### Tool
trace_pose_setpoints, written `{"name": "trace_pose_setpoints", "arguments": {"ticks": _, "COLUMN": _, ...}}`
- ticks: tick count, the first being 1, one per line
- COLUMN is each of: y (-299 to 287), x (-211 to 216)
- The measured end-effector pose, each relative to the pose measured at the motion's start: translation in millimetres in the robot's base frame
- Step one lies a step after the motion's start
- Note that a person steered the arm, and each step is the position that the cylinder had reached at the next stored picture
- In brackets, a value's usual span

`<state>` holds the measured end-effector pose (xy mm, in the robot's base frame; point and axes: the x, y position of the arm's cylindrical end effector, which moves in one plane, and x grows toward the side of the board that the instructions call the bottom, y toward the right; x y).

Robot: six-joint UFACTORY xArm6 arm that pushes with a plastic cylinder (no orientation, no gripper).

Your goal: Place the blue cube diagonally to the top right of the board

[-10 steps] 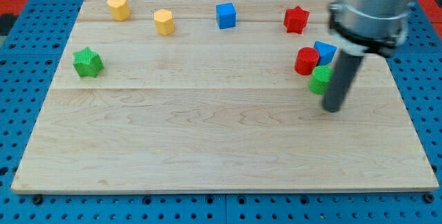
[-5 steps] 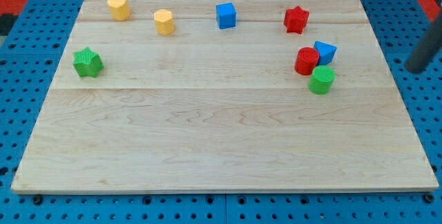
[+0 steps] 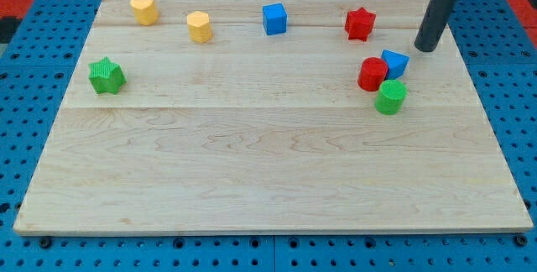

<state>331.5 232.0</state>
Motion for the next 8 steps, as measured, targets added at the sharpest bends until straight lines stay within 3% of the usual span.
{"name": "trace_pose_setpoints", "arguments": {"ticks": 2, "y": -138.1, "x": 0.6}}
{"name": "trace_pose_setpoints", "arguments": {"ticks": 4, "y": -185.3, "x": 0.6}}
{"name": "trace_pose_setpoints", "arguments": {"ticks": 8, "y": -184.4, "x": -32.6}}
